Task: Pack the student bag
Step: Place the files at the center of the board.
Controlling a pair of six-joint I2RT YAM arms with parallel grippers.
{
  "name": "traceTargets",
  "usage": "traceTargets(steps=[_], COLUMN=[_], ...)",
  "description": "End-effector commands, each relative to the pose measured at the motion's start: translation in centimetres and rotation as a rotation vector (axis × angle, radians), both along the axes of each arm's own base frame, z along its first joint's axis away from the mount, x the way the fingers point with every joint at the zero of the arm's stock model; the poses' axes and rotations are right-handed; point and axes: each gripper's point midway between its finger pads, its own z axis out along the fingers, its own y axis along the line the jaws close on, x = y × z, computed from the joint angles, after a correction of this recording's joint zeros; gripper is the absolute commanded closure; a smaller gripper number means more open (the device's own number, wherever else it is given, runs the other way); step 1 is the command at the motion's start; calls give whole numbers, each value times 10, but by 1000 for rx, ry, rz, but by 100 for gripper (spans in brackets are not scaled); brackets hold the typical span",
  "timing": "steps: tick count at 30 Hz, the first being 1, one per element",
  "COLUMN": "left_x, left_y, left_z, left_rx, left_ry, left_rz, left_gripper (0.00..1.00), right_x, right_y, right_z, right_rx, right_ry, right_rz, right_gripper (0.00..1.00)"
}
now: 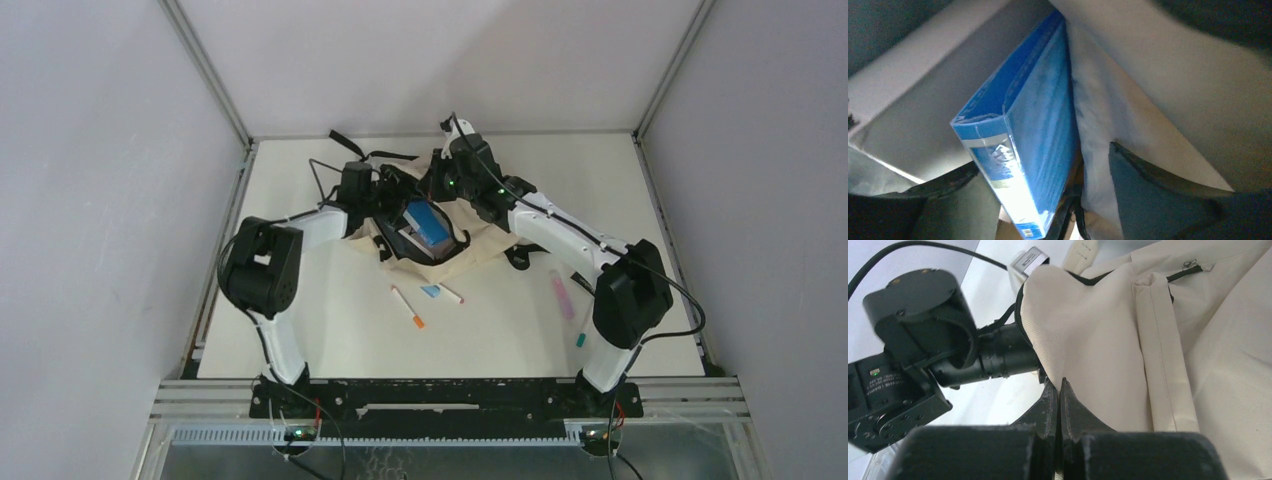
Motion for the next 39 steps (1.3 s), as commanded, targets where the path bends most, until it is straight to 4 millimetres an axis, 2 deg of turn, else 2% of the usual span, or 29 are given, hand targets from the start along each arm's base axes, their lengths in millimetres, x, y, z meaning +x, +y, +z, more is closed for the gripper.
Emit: traceTargets(steps=[1, 3, 8, 15, 20, 21, 22, 24, 25, 27, 28, 30, 31, 32, 33, 34, 36, 37, 39], left_x=[13, 4, -23, -48, -72, -77, -82, -89, -90, -96, -97, -101, -103, -106, -108, -111, -117, -119, -123], left_y=[-7, -2, 9, 23, 45, 51, 58, 71, 80, 96, 105, 120, 122, 118, 116, 108, 89, 75, 44], left_z=[22, 19, 16, 32, 41, 45, 48, 63, 70, 81, 88, 105, 120, 140, 159, 175, 200, 204, 204], left_rx=[64, 100, 164, 235, 301, 310, 315, 313, 316, 342, 362, 407, 418, 430, 456, 475, 493, 486, 454], left_ry=[-53, -31, 28, 24, 7, -5, -15, -73, -95, -136, -160, -227, -288, -370, -442, -504, -585, -606, -623], left_rz=[-88, -109, -154, -183, -154, -135, -114, -61, -29, 29, 65, 126, 134, 122, 113, 85, 13, -39, -141], left_gripper=[16, 8, 0, 0, 0, 0, 0, 0, 0, 0, 0, 0, 0, 0, 0, 0, 0, 1, 1], right_x=[14, 16, 21, 25, 26, 25, 24, 20, 17, 10, 7, -1, -5, -9, -18, -22, -29, -32, -49], right_y=[8, 6, 1, 0, -1, 0, 0, 1, 1, -4, -10, -33, -50, -70, -94, -121, -181, -216, -278], right_z=[38, 35, 32, 25, 26, 26, 28, 35, 41, 55, 66, 82, 90, 93, 104, 99, 76, 54, -2], right_rx=[115, 116, 113, 115, 115, 114, 115, 116, 114, 92, 83, 51, 31, -1, -17, -56, -105, -115, -86], right_ry=[-56, -49, -43, -19, -13, -13, -14, -26, -36, -63, -90, -136, -167, -196, -233, -233, -171, -103, 83], right_rz=[-2, -5, -24, -35, -42, -38, -34, -19, -13, -15, -27, -74, -115, -159, -219, -298, -476, -574, -732], right_gripper=[100, 100, 100, 100, 98, 92, 79, 46, 34, 22, 20, 18, 17, 16, 14, 13, 11, 11, 11])
